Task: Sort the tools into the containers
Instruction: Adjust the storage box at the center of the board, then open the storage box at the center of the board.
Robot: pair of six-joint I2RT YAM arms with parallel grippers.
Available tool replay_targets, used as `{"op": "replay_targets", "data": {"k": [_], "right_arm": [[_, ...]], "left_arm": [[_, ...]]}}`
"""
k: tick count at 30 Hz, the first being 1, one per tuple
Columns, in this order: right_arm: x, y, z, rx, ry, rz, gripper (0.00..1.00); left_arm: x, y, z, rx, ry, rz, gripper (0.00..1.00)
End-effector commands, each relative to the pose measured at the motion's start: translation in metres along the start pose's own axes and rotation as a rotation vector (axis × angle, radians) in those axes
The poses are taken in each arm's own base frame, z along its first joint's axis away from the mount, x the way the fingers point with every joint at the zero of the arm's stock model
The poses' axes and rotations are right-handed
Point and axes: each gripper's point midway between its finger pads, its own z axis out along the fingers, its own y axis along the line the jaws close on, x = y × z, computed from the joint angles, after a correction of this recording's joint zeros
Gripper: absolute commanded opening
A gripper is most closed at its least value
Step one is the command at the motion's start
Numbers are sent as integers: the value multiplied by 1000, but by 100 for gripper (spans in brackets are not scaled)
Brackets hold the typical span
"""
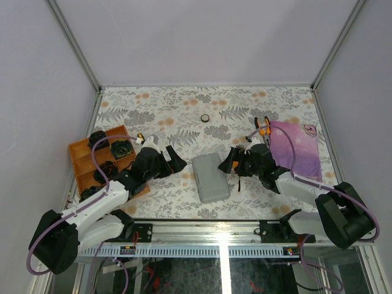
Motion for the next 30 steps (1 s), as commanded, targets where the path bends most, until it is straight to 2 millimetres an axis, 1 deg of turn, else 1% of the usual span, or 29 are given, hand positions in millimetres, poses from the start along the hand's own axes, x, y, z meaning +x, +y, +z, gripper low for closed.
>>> {"op": "replay_targets", "data": {"k": [1, 6, 8, 10, 13, 19, 22, 27, 30], "right_arm": [[-15, 12, 0, -65, -69, 9, 95], [-3, 29, 2, -158, 18, 12, 89], [4, 30, 4, -178, 55, 18, 86], [9, 27, 7, -173, 81, 30, 83], [16, 25, 10, -177, 106, 44, 78], [32, 31, 13, -229, 145, 79, 71], [38, 29, 15, -220, 150, 97, 70], [48, 15, 18, -158, 164, 127, 65], [54, 6, 20, -121, 174, 142, 60]], "left_arm": [[-19, -8, 1, 2, -60, 20, 100], [-16, -8, 4, 20, -56, -11, 100], [-14, -12, 3, 43, -48, -17, 100], [-12, -17, 2, 64, -29, -12, 99], [-4, -20, 5, 81, 17, 2, 91], [24, -20, 13, 106, 92, -12, 80], [34, -20, 15, 114, 104, -26, 74], [41, -16, 17, 105, 104, -57, 67], [48, -19, 22, 103, 121, -69, 62]]}}
